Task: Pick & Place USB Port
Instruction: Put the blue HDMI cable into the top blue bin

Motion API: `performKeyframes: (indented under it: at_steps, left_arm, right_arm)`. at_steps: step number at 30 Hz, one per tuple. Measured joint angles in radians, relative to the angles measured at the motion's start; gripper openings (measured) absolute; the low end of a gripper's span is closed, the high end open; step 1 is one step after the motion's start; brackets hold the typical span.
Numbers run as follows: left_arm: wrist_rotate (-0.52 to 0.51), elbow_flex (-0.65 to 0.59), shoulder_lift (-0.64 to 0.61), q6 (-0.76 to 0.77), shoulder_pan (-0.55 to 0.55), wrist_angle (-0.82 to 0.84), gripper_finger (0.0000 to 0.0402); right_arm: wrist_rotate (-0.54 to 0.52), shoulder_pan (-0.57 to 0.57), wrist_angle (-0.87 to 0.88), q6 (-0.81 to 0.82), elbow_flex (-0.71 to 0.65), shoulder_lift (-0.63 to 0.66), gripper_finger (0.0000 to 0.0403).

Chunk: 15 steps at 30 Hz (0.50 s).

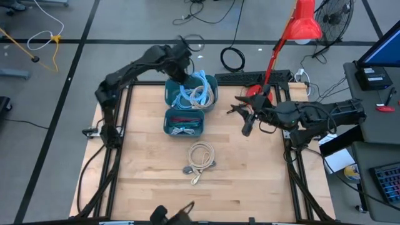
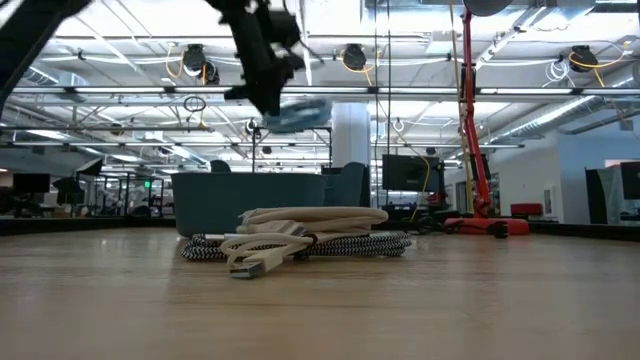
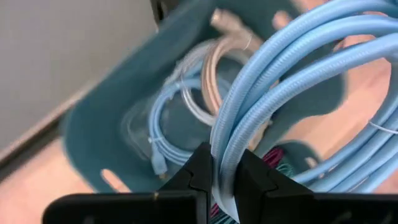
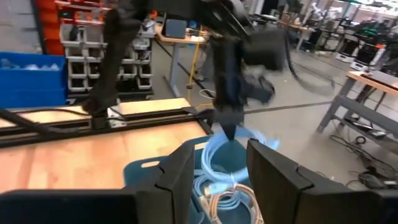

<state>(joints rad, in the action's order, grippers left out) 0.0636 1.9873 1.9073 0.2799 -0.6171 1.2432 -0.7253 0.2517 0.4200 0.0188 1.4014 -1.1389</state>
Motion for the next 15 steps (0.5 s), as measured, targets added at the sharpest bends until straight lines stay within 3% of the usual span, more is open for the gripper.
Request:
performKeyframes:
  at_steps: [6,15]
  left_arm:
    - [0.014,0.000,0.133,-0.030,-0.027,0.055,0.0033]
    - [-0.099,0.000,0.201,-0.032,-0.055,0.122,0.0033]
  right_arm:
    - [-0.003,0.063,0.026,0.000,0.000,0.002,0.0134]
    - [-0.005,0.112,0.049,0.042,0.000,0.002,0.0133]
